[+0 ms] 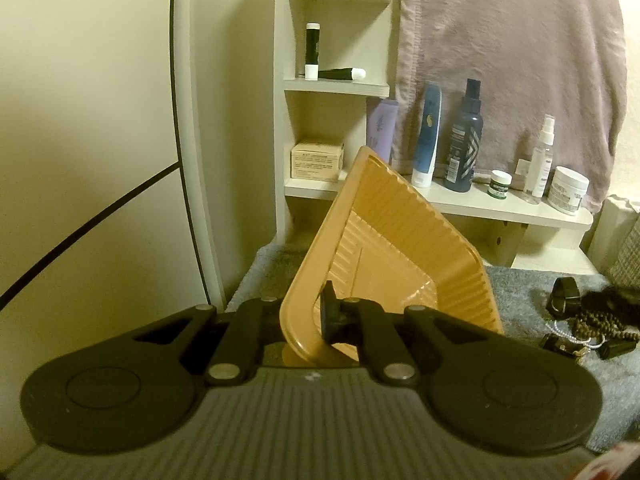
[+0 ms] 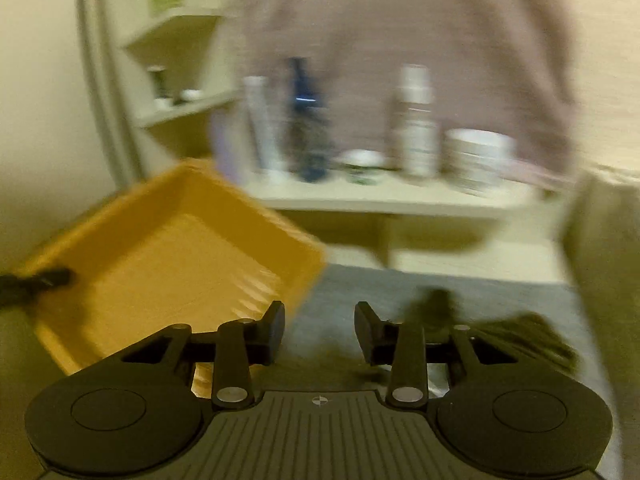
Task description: Organize jewelry
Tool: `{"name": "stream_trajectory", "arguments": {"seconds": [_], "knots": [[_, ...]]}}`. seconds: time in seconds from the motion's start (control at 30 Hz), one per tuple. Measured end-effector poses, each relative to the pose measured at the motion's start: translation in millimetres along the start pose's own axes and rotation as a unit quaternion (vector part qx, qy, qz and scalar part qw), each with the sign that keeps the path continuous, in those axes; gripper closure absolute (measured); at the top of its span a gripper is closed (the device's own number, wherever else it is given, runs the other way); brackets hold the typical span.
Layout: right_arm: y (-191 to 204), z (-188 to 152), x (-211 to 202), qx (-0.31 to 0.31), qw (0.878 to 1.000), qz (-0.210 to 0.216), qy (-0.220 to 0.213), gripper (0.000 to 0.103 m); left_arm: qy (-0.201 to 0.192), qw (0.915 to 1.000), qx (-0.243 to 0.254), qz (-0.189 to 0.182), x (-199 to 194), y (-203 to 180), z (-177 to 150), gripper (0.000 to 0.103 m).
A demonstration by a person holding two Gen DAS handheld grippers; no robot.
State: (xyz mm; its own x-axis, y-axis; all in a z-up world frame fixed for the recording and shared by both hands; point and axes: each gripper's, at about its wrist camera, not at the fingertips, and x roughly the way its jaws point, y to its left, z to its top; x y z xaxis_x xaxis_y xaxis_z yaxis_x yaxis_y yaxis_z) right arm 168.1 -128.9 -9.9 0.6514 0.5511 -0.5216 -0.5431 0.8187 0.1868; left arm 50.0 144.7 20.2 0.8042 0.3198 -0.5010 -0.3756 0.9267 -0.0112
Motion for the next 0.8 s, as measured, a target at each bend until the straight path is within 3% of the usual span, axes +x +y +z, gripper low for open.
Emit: {"name": "stream_trajectory", "arguments": {"seconds": [0.13, 0.23, 0.53, 0.8], "knots": [[-24.5, -33.2, -15.0, -0.001, 0.997, -0.077, 0.015, 0.060, 0.001, 1.0000, -0.003, -0.001, 0.0, 0.1, -0.5, 0.095], [-38.1, -50.0, -17.4, 0.026, 0.994, -0.100, 0.036, 0.054, 0.003, 1.0000, -0.003, 0.001, 0.0, -0.1, -0.8, 0.095], [-22.6, -65.2, 1.7, 0.005, 0.997, -0.071, 0.037, 0.044, 0.013, 0.9999, -0.009, 0.006, -0.1, -1.3, -1.4, 0.096], [-24.7, -66.5, 29.6, 0.028, 0.997, -0.063, 0.033, 0.044, 0.013, 0.9999, -0.002, 0.010, -0.4, -3.8, -2.1, 0.096]]}}
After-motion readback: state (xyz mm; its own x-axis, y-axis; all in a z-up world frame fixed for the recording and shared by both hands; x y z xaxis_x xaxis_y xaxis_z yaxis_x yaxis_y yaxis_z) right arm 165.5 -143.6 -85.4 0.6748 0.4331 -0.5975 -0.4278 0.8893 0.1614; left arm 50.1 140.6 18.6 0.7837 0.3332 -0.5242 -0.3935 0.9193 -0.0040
